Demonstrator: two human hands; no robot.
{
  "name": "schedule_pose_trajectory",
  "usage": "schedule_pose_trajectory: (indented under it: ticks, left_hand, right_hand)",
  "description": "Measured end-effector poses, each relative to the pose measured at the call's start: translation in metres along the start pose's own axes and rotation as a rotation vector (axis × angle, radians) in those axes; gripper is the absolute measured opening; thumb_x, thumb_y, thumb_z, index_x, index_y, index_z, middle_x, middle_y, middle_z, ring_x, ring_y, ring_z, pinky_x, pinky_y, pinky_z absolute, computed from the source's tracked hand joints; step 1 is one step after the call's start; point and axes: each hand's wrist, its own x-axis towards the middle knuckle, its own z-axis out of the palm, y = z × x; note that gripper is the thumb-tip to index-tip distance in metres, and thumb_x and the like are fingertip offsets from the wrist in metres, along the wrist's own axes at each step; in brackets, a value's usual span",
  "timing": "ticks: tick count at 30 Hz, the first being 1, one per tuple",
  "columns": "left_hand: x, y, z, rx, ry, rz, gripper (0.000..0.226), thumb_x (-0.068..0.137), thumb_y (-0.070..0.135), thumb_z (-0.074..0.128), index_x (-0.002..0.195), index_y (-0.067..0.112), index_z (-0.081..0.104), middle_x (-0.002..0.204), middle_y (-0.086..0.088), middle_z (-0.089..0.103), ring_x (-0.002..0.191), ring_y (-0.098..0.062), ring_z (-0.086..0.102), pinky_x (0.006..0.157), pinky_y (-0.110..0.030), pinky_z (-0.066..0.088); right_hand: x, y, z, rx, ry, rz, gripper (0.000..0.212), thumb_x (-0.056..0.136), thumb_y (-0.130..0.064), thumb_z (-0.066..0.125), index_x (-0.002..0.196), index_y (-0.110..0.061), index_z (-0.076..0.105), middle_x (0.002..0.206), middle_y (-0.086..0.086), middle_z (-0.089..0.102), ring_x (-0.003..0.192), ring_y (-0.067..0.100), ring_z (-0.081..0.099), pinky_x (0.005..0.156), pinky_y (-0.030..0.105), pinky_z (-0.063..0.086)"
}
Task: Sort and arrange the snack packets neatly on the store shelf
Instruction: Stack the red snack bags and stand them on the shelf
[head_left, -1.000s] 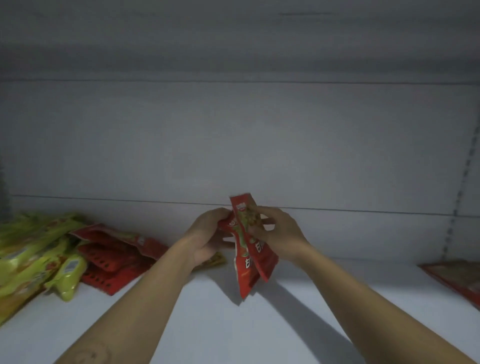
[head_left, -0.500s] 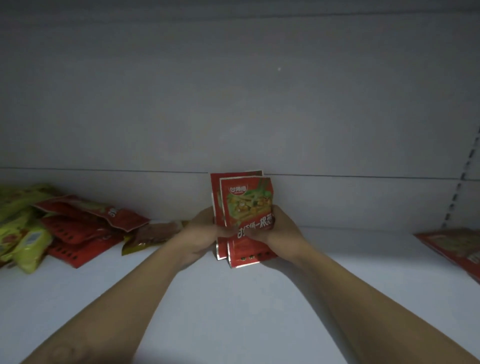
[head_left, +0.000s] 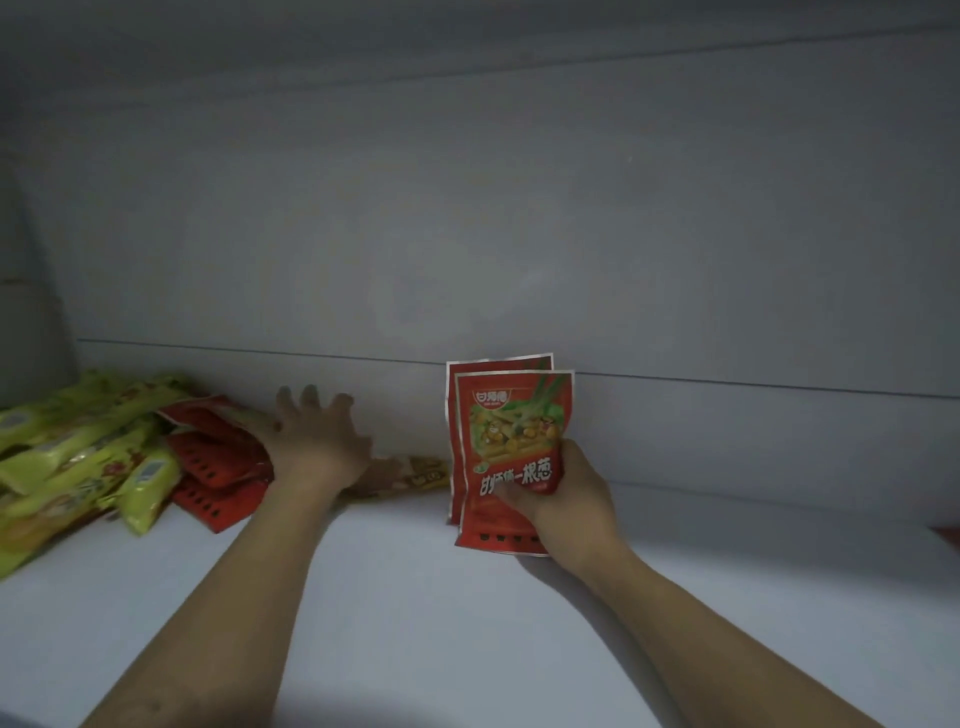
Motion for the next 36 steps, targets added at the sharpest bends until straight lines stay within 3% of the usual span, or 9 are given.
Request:
schedule_pose_trajectory:
  ticks: [3, 13, 17, 21, 24, 28, 31, 33, 36]
  left_hand:
    - [0.002, -0.018, 0.005, -0.076, -0.134, -0.196, 0.065, 0.093, 0.054, 0.051, 0.151, 0.036, 0.028, 0.159, -0.014, 0.021, 0.146, -0.043, 0.013, 0.113, -0.06, 0.018]
    - [0.005, -0.025, 0.02, -0.245, -0.098, -0.185, 0.06, 0.09, 0.021, 0.06, 0.146, 0.019, 0.04, 0.145, -0.019, 0.045, 0.129, -0.038, 0.048, 0.101, -0.043, 0.042]
    - [-0.003, -0.012, 0.013, -0.615, 0.191, -0.089, 0.055, 0.081, -0.009, 0.052, 0.133, 0.009, 0.056, 0.145, -0.022, 0.039, 0.126, -0.038, 0.049, 0.104, -0.039, 0.039]
    - [-0.009, 0.006, -0.011, -0.925, 0.482, 0.011, 0.056, 0.08, -0.014, 0.051, 0.13, 0.011, 0.056, 0.15, -0.021, 0.023, 0.127, -0.023, 0.043, 0.098, -0.014, 0.03]
    - [-0.013, 0.013, -0.026, -1.127, 0.509, 0.027, 0.069, 0.077, -0.013, 0.06, 0.135, 0.021, 0.049, 0.148, -0.019, 0.023, 0.123, -0.027, 0.047, 0.096, -0.021, 0.043]
    - [-0.027, 0.024, -0.037, -1.196, 0.273, 0.253, 0.081, 0.073, -0.022, 0.061, 0.134, 0.028, 0.046, 0.149, -0.008, 0.026, 0.122, -0.025, 0.05, 0.097, -0.035, 0.05]
    - [-0.036, 0.023, -0.041, -1.295, -0.235, 0.445, 0.081, 0.071, -0.02, 0.063, 0.133, 0.032, 0.053, 0.133, -0.003, 0.055, 0.098, -0.031, 0.064, 0.077, -0.041, 0.056]
    - [-0.04, 0.02, -0.043, -1.204, -0.6, 0.568, 0.08, 0.071, -0.01, 0.064, 0.133, 0.04, 0.056, 0.123, -0.005, 0.067, 0.102, -0.031, 0.067, 0.081, -0.045, 0.058]
    - [-0.043, 0.024, -0.04, -1.05, -0.622, 0.582, 0.088, 0.079, -0.013, 0.063, 0.138, 0.05, 0.047, 0.13, -0.014, 0.061, 0.107, -0.034, 0.065, 0.09, -0.054, 0.055]
  right_hand:
    - [-0.003, -0.001, 0.002, -0.003, -0.025, -0.015, 0.046, 0.076, -0.035, 0.083, 0.107, -0.035, 0.049, 0.096, -0.026, 0.061, 0.082, -0.011, 0.057, 0.062, 0.005, 0.041]
    - [-0.007, -0.006, -0.001, -0.013, -0.055, -0.058, 0.048, 0.075, -0.037, 0.083, 0.107, -0.034, 0.048, 0.094, -0.025, 0.06, 0.082, -0.009, 0.058, 0.066, 0.009, 0.043]
    - [-0.008, -0.009, -0.002, -0.021, -0.064, -0.061, 0.048, 0.076, -0.038, 0.083, 0.108, -0.035, 0.048, 0.093, -0.027, 0.059, 0.08, -0.011, 0.056, 0.064, 0.007, 0.042]
    - [-0.008, -0.01, -0.005, 0.034, -0.045, -0.03, 0.043, 0.074, -0.035, 0.085, 0.103, -0.035, 0.052, 0.093, -0.025, 0.064, 0.081, -0.011, 0.06, 0.063, 0.006, 0.043]
    - [-0.003, -0.014, -0.013, 0.214, -0.016, 0.058, 0.039, 0.072, -0.028, 0.087, 0.103, -0.029, 0.063, 0.094, -0.014, 0.074, 0.084, 0.004, 0.071, 0.074, 0.022, 0.053]
    - [0.003, -0.016, -0.032, 0.486, 0.009, 0.138, 0.031, 0.075, -0.02, 0.082, 0.103, -0.021, 0.071, 0.091, -0.004, 0.077, 0.081, 0.019, 0.075, 0.079, 0.037, 0.057]
    - [0.007, -0.012, -0.042, 0.58, 0.034, 0.195, 0.031, 0.077, -0.019, 0.078, 0.107, -0.018, 0.07, 0.094, 0.003, 0.077, 0.085, 0.026, 0.075, 0.085, 0.046, 0.058]
    - [0.011, -0.01, -0.046, 0.628, 0.008, 0.233, 0.039, 0.077, -0.022, 0.078, 0.113, -0.015, 0.068, 0.1, 0.008, 0.076, 0.091, 0.031, 0.074, 0.091, 0.051, 0.055]
    - [0.013, -0.005, -0.046, 0.563, -0.045, 0.29, 0.044, 0.073, -0.027, 0.079, 0.114, -0.017, 0.067, 0.1, 0.007, 0.077, 0.091, 0.031, 0.074, 0.094, 0.053, 0.053]
